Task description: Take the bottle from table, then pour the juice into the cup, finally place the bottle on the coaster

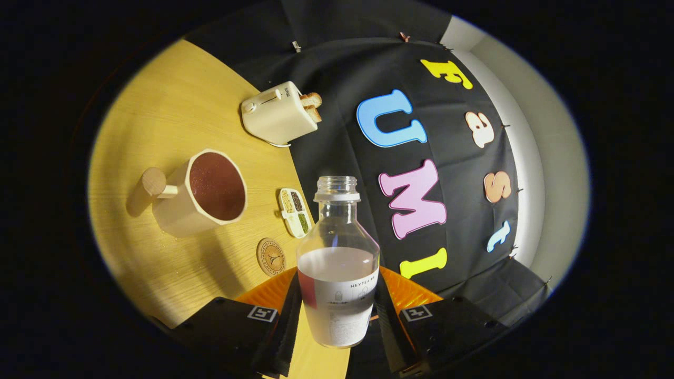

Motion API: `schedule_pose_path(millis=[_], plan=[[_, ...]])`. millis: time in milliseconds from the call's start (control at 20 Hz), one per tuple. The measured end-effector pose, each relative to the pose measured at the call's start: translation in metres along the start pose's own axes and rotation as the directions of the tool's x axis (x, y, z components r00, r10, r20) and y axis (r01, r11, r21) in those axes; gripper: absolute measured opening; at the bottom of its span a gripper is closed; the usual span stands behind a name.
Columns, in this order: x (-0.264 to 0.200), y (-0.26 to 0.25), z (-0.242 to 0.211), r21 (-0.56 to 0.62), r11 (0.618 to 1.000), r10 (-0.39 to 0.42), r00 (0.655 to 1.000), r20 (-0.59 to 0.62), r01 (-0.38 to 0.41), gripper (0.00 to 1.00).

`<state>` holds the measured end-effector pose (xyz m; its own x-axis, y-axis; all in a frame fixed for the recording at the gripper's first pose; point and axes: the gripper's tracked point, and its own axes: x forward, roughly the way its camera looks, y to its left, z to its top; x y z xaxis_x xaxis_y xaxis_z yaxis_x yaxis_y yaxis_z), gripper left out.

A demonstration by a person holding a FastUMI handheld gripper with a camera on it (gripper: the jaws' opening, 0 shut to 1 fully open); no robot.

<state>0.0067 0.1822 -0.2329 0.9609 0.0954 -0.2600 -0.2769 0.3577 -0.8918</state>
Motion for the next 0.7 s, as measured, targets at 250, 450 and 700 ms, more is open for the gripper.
schedule_pose_path(millis=[250, 450, 700], plan=[[0.003, 0.016, 0.001, -0.142, 0.99, 0.02, 1.0, 0.012, -0.018, 0.7], [0.005, 0.025, -0.003, -0.204, 0.978, 0.04, 0.999, 0.004, -0.038, 0.7], [0.01, 0.029, 0.002, -0.279, 0.959, 0.049, 0.999, 0.018, -0.042, 0.7]])
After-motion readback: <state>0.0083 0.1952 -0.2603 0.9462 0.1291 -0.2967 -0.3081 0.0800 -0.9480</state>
